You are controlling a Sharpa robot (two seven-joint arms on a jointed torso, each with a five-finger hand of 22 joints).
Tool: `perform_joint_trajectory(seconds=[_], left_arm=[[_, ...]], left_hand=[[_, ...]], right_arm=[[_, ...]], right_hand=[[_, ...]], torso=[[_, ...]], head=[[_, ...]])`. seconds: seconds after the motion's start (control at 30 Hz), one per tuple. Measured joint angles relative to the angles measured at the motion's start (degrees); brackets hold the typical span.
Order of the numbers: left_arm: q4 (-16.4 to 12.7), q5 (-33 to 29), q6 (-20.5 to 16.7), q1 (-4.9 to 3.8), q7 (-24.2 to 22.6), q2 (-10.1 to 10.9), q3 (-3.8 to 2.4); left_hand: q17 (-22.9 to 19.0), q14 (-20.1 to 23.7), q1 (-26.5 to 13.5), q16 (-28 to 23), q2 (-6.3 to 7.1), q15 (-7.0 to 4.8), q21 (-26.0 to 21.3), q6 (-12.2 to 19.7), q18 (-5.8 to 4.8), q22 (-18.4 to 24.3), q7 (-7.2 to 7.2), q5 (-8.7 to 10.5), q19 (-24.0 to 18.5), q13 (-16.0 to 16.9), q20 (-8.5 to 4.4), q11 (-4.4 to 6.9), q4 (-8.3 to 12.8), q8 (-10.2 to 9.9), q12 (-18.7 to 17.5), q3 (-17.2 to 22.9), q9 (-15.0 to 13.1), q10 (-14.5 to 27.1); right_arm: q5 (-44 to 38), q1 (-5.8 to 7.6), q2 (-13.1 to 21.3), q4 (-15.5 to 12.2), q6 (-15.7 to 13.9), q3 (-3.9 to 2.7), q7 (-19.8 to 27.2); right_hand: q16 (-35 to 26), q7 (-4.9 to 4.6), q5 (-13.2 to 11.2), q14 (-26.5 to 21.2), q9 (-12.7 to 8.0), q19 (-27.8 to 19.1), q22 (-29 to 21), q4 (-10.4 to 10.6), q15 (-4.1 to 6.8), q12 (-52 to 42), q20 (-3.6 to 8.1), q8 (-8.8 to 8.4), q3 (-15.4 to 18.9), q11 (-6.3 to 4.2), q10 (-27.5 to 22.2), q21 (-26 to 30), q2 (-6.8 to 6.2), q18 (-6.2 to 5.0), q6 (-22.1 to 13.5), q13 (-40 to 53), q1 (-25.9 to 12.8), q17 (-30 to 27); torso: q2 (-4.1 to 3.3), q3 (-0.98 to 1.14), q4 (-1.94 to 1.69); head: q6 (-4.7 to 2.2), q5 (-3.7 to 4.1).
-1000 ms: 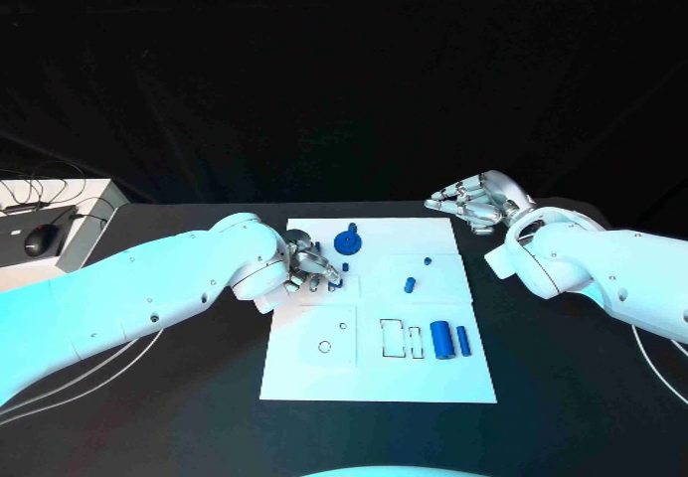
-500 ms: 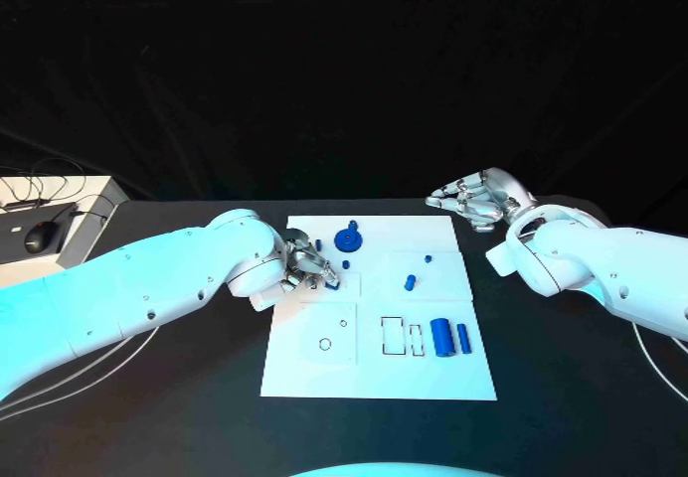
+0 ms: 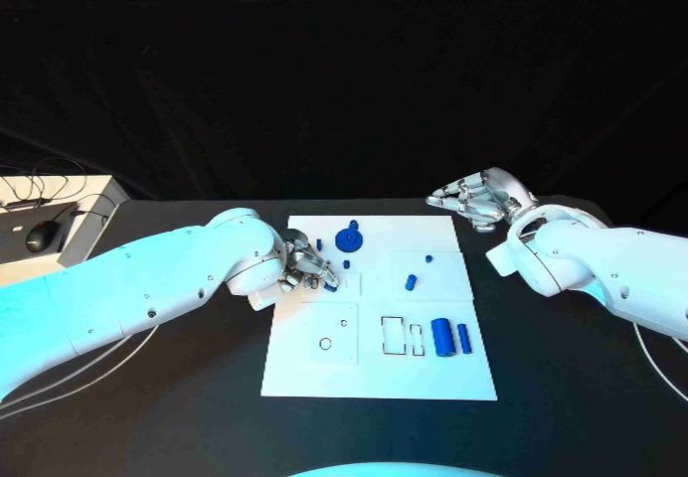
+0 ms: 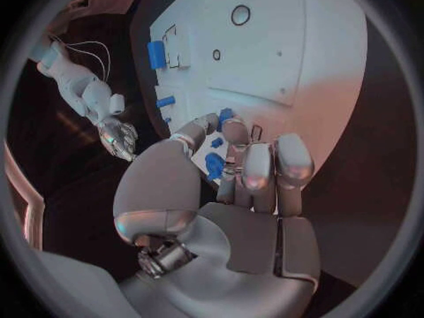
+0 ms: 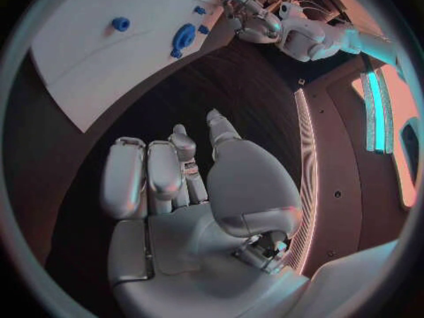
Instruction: Assemble the parts on the task board
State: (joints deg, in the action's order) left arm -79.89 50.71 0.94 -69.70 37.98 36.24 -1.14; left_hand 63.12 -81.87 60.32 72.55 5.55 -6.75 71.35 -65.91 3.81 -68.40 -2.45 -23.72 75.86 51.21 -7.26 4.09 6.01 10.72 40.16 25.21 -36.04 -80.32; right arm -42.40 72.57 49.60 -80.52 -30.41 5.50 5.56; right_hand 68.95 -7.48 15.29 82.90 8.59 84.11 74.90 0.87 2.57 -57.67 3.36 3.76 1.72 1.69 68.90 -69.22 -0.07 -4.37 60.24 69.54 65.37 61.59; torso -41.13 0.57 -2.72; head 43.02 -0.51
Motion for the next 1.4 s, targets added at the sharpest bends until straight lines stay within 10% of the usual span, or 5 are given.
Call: perform_joint_trajectory(seconds=[1.4], left_arm=[[0.26, 1.77, -2.37, 0.0, -0.85, -0.33, 0.31]], left_hand=[[0.07, -0.03, 0.02, 0.27, 0.01, 0.04, 0.0, -0.82, 0.01, -0.5, 0.04, 0.51, -0.01, 0.26, 0.01, 0.11, 0.09, -0.21, 0.23, 0.13, 0.0, -0.7]], right_arm=[[-0.03, -0.02, 0.02, 0.01, 0.01, 0.0, 0.01]], right_hand=[[0.0, 0.07, 0.0, 0.0, 0.0, 0.0, 0.02, 0.16, 0.0, 0.0, 0.0, 0.0, 0.16, 0.07, 0.07, 0.0, -0.01, 0.0, 0.07, 0.0, 0.01, 0.01]], torso=[[0.01, -0.04, 0.01]], head=[[0.53, 0.07]])
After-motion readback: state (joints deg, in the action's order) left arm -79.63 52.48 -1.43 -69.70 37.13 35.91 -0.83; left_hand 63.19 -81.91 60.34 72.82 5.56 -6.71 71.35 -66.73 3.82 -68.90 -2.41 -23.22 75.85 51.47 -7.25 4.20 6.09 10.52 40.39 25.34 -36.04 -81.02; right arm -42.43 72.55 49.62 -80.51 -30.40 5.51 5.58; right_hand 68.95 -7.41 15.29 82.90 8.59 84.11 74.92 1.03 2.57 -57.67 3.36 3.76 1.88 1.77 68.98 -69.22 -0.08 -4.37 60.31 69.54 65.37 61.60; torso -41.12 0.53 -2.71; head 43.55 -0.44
